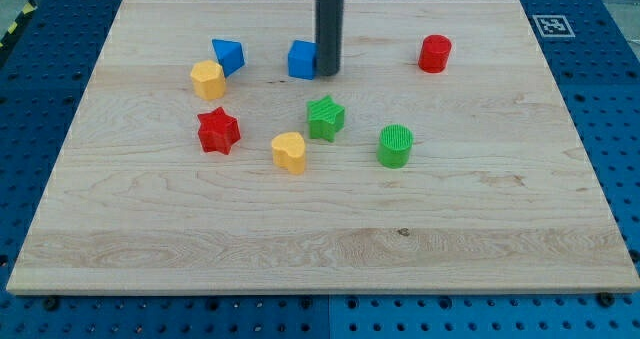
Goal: Move green star closer to yellow heart
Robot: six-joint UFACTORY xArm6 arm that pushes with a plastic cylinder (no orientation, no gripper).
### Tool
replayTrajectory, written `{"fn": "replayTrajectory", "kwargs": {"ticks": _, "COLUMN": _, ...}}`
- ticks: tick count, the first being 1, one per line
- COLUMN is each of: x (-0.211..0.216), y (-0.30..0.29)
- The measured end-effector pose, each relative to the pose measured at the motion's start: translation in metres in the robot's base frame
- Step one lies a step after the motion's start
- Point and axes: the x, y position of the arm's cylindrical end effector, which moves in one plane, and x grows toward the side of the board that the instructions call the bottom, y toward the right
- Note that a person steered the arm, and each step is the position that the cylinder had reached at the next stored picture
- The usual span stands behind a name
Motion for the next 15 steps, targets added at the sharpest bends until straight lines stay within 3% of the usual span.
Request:
{"fn": "replayTrajectory", "kwargs": {"ticks": 2, "x": -0.018, "y": -0.083}}
{"fn": "replayTrajectory", "kwargs": {"ticks": 3, "x": -0.02, "y": -0.095}}
{"fn": "replayTrajectory", "kwargs": {"ticks": 4, "x": -0.003, "y": -0.051}}
{"fn": "replayTrajectory", "kwargs": {"ticks": 6, "x": 0.069, "y": 0.028}}
{"fn": "replayTrajectory", "kwargs": {"ticks": 7, "x": 0.075, "y": 0.056}}
{"fn": "replayTrajectory", "kwargs": {"ticks": 10, "x": 0.069, "y": 0.007}}
{"fn": "replayTrajectory", "kwargs": {"ticks": 12, "x": 0.132, "y": 0.002}}
{"fn": "replayTrajectory", "kwargs": {"ticks": 13, "x": 0.138, "y": 0.011}}
{"fn": "replayTrajectory", "kwargs": {"ticks": 14, "x": 0.183, "y": 0.037}}
{"fn": "replayTrajectory", "kwargs": {"ticks": 15, "x": 0.213, "y": 0.026}}
